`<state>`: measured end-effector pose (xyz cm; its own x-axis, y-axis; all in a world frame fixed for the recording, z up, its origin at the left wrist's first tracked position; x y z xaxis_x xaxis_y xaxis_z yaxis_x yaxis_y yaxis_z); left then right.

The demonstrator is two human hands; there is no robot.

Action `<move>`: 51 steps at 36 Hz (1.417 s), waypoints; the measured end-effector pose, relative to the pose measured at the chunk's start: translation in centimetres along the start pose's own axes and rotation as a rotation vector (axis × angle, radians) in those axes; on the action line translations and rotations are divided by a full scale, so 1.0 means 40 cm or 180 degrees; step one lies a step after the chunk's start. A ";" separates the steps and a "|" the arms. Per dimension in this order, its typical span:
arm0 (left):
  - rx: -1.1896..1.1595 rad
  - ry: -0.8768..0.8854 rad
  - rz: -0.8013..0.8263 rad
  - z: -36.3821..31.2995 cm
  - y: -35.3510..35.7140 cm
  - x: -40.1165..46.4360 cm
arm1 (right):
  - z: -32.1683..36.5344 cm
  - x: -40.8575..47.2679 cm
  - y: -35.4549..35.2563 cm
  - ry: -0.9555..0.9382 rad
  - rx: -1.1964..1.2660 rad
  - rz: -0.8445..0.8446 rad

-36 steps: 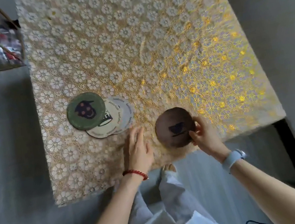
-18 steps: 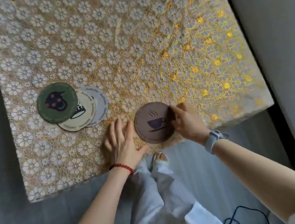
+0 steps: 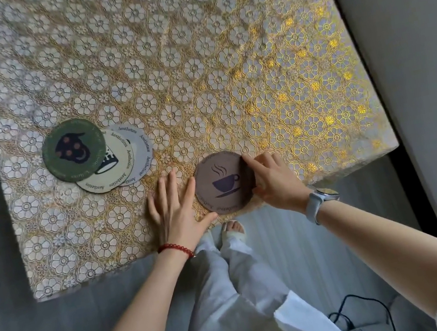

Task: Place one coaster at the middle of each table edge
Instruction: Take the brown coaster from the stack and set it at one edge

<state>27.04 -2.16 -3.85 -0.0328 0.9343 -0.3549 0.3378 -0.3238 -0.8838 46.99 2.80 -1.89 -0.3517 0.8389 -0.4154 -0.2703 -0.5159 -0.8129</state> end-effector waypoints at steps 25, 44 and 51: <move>0.0022 -0.0003 -0.0009 -0.019 0.017 0.009 | -0.023 -0.035 -0.009 -0.0083 0.0009 -0.0223; 0.0288 -0.0137 0.0177 -0.039 0.023 0.017 | -0.051 -0.038 -0.013 -0.0036 -0.0161 -0.0248; 0.0233 -0.0133 0.0188 -0.042 0.022 0.011 | -0.046 -0.047 -0.018 0.0031 -0.0157 -0.0208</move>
<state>28.89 -1.80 -4.27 -0.0547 0.9067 -0.4181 0.2707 -0.3896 -0.8803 49.47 1.92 -1.27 -0.3260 0.8722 -0.3647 -0.2478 -0.4511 -0.8574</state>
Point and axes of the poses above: each hand's wrist, its own x-axis towards the middle knuckle, its own y-axis out of the palm, z = x × y, the point moved 5 cm from there along x, towards the middle knuckle, and after that the axes turned 2 degrees about -y, right-handed, at the moved point
